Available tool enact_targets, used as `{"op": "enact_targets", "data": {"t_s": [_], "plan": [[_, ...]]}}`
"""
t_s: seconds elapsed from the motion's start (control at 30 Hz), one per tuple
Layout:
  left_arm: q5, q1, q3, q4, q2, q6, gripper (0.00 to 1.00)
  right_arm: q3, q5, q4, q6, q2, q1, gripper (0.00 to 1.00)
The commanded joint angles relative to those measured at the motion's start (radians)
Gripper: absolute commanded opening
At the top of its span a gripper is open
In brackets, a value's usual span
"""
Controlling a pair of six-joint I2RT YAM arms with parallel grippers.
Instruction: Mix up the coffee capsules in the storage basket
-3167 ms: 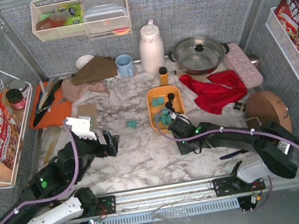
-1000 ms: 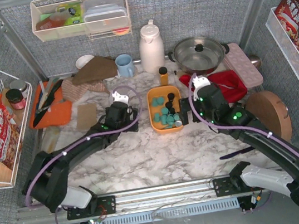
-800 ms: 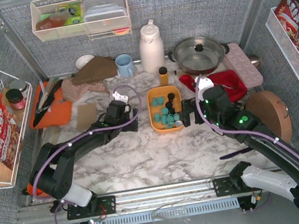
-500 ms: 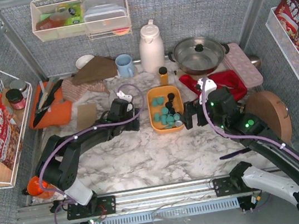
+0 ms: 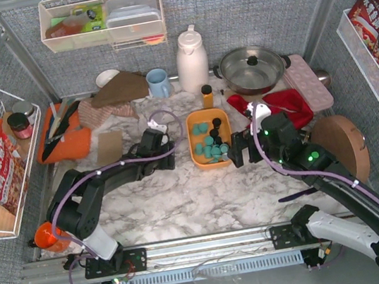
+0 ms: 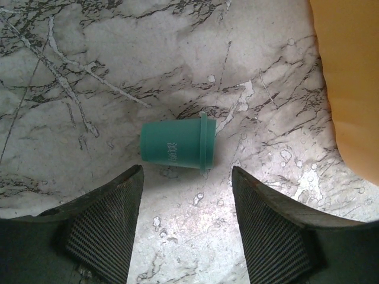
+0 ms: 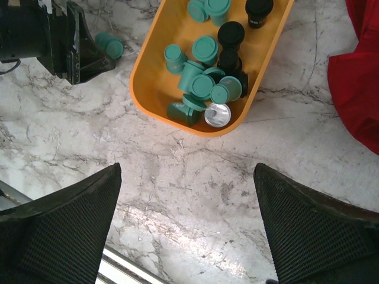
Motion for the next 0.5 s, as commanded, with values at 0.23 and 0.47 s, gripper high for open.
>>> {"op": "enact_targets", "data": {"t_s": [0.23, 0.47], "plan": [[-0.007, 0.002, 0.003, 0.11, 0.013, 0.044, 0.68, -0.007, -0.035, 0.018, 0.007, 0.001, 0.001, 0.99], [-0.015, 0.004, 0.027, 0.1, 0.046, 0.045, 0.68, -0.001, -0.044, 0.01, 0.005, -0.002, 0.001, 0.98]]}}
